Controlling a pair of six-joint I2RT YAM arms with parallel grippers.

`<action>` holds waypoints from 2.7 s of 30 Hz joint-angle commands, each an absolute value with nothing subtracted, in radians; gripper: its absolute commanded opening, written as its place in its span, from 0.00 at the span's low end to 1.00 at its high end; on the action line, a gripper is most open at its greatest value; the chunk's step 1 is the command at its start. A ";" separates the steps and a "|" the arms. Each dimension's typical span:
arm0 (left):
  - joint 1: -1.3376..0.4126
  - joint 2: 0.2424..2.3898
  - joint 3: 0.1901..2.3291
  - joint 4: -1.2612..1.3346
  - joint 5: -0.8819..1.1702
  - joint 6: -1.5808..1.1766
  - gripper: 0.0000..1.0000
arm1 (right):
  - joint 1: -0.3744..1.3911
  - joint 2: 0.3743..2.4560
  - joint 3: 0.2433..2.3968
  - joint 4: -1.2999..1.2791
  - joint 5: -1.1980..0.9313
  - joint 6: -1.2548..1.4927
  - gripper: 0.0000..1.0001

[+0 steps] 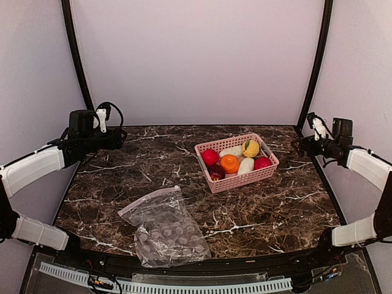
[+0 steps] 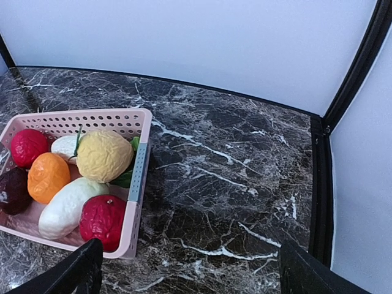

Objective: Place the food in the zip-top bag and seal the zipper
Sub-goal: Adjust the bin at the center of the board.

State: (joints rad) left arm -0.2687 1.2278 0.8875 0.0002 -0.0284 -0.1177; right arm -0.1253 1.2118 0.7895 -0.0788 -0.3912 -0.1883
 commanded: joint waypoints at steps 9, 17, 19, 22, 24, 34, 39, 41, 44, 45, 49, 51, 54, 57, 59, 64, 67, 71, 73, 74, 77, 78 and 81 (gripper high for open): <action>-0.245 1.313 0.886 -0.082 0.191 -0.187 0.64 | 0.203 1.346 1.051 -0.194 -0.411 -0.354 0.80; -0.246 1.304 0.901 -0.144 0.172 -0.191 0.64 | 0.477 1.702 1.406 -0.333 -0.326 -0.357 0.68; -0.248 1.294 0.901 -0.150 0.158 -0.188 0.64 | 0.525 1.796 1.511 -0.364 -0.321 -0.331 0.66; -0.252 1.287 0.903 -0.158 0.149 -0.182 0.64 | 0.591 1.920 1.626 -0.396 -0.300 -0.299 0.65; -0.255 1.284 0.905 -0.163 0.144 -0.181 0.64 | 0.629 2.004 1.701 -0.425 -0.270 -0.277 0.63; -0.263 1.266 0.909 -0.164 0.153 -0.191 0.65 | 0.709 2.180 1.827 -0.539 -0.198 -0.234 0.59; -0.262 1.265 0.911 -0.167 0.157 -0.192 0.65 | 0.746 2.180 1.814 -0.572 -0.167 -0.251 0.55; -0.262 1.266 0.913 -0.170 0.159 -0.192 0.65 | 0.762 2.180 1.812 -0.595 -0.140 -0.260 0.50; -0.262 1.263 0.914 -0.172 0.161 -0.191 0.65 | 0.770 2.167 1.790 -0.624 -0.124 -0.262 0.43; -0.262 1.262 0.914 -0.172 0.162 -0.190 0.65 | 0.771 2.157 1.777 -0.632 -0.122 -0.262 0.41; -0.262 1.263 0.914 -0.172 0.168 -0.192 0.65 | 0.772 2.079 1.686 -0.648 -0.103 -0.279 0.31; -0.262 1.266 0.916 -0.173 0.172 -0.192 0.65 | 0.772 2.013 1.620 -0.651 -0.085 -0.296 0.28; -0.262 1.271 0.920 -0.179 0.177 -0.192 0.65 | 0.771 1.919 1.507 -0.652 -0.065 -0.328 0.23; -0.262 1.274 0.920 -0.184 0.196 -0.190 0.66 | 0.770 1.826 1.388 -0.652 -0.051 -0.368 0.17; -0.264 1.288 0.925 -0.193 0.234 -0.186 0.66 | 0.769 1.763 1.292 -0.651 -0.074 -0.413 0.09; -0.270 1.381 0.970 -0.283 0.375 -0.167 0.66 | 0.763 1.623 1.105 -0.631 -0.043 -0.522 0.00; -0.270 1.422 0.992 -0.339 0.447 -0.164 0.65 | 0.740 1.550 1.029 -0.626 -0.030 -0.573 0.00; -0.270 1.460 0.976 -0.423 0.485 -0.155 0.63 | 0.691 1.456 0.968 -0.626 -0.048 -0.631 0.00; -0.270 1.476 0.949 -0.446 0.516 -0.148 0.61 | 0.682 1.412 0.949 -0.629 -0.089 -0.663 0.03; -0.270 1.481 0.937 -0.462 0.526 -0.143 0.61 | 0.681 1.392 0.944 -0.635 -0.120 -0.678 0.10; -0.271 1.511 0.925 -0.511 0.519 -0.111 0.60 | 0.681 1.344 0.952 -0.650 -0.236 -0.686 0.36; -0.271 1.515 0.916 -0.529 0.516 -0.104 0.60 | 0.681 1.341 0.965 -0.659 -0.262 -0.680 0.42; -0.272 1.521 0.890 -0.525 0.557 -0.107 0.59 | 0.681 1.337 0.994 -0.681 -0.321 -0.664 0.51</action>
